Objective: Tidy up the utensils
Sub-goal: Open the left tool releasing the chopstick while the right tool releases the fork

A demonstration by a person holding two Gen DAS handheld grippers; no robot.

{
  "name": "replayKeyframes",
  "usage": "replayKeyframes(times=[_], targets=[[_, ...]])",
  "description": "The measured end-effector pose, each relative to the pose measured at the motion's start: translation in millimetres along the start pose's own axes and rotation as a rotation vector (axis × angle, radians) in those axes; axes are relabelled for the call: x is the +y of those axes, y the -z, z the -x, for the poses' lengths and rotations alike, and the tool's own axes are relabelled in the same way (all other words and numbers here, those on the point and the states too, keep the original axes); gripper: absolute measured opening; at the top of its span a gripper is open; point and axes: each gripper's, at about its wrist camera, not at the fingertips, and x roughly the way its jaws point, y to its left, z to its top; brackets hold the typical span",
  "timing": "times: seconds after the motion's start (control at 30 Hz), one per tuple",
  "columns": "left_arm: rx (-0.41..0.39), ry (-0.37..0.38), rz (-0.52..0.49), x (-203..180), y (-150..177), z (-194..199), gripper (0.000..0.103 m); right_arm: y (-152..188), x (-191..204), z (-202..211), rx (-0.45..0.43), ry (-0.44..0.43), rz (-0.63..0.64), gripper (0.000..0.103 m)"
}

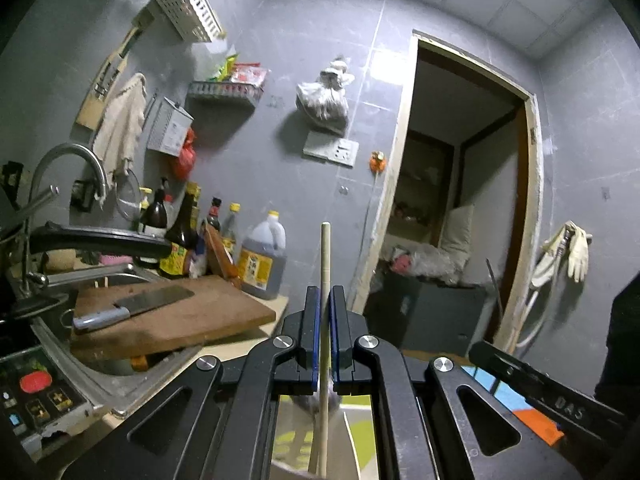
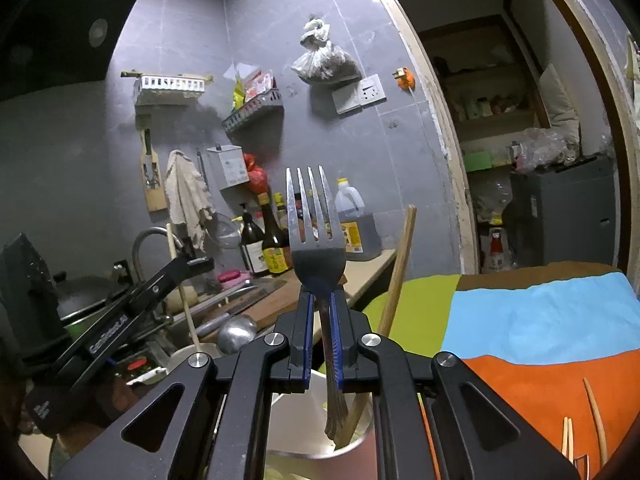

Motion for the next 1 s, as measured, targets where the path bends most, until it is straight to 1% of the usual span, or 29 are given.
replayKeyframes(times=[0.07, 0.23, 0.3, 0.37, 0.4, 0.43, 0.5, 0.63, 0.67, 0.73, 0.87, 0.93, 0.97, 1.0], targets=[[0.023, 0.018, 0.003, 0.4, 3.4, -0.1, 0.003, 1.9, 0.9, -0.8, 0.008, 0.010, 0.003, 0.007], [0.061, 0.030, -0.004, -0.3, 9.3, 2.2, 0.003, 5.8, 3.1, -2.7, 0.027, 0.033, 0.009, 0.007], [0.069, 0.034, -0.004, -0.4, 11.2, 3.5, 0.004, 6.7, 4.4, -2.0, 0.029, 0.042, 0.013, 0.009], [0.075, 0.042, -0.001, -0.2, 13.1, 5.4, 0.007, 7.4, 5.7, -1.8, 0.030, 0.049, 0.019, 0.012], [0.075, 0.045, 0.003, 0.7, 13.0, 6.4, 0.012, 7.8, 6.4, -1.4, 0.029, 0.050, 0.020, 0.015], [0.074, 0.048, 0.008, 1.3, 13.6, 7.6, 0.020, 8.1, 7.2, -0.8, 0.027, 0.050, 0.021, 0.018], [0.068, 0.060, 0.027, 3.6, 13.9, 11.0, 0.029, 8.5, 9.5, 0.5, 0.020, 0.048, 0.030, 0.024], [0.051, 0.073, 0.052, 7.4, 10.9, 17.0, 0.031, 9.7, 12.2, 2.7, 0.005, 0.052, 0.047, 0.025], [0.046, 0.073, 0.057, 8.2, 9.6, 18.0, 0.032, 9.8, 11.9, 3.6, 0.000, 0.053, 0.045, 0.025], [0.037, 0.073, 0.067, 9.4, 8.0, 20.1, 0.038, 8.2, 11.9, 6.1, -0.019, 0.052, 0.049, 0.026], [0.028, 0.064, 0.074, 10.6, 5.3, 23.1, 0.040, 5.8, 15.9, 12.5, -0.055, 0.053, 0.070, 0.026], [0.024, 0.055, 0.072, 10.1, 4.3, 23.6, 0.048, 4.4, 17.8, 16.1, -0.076, 0.063, 0.081, 0.026], [0.019, 0.049, 0.072, 9.6, 3.7, 24.7, 0.051, 3.2, 18.6, 18.1, -0.089, 0.072, 0.088, 0.028], [0.015, 0.043, 0.072, 9.1, 3.4, 24.9, 0.056, 1.6, 18.9, 20.8, -0.104, 0.083, 0.094, 0.032]])
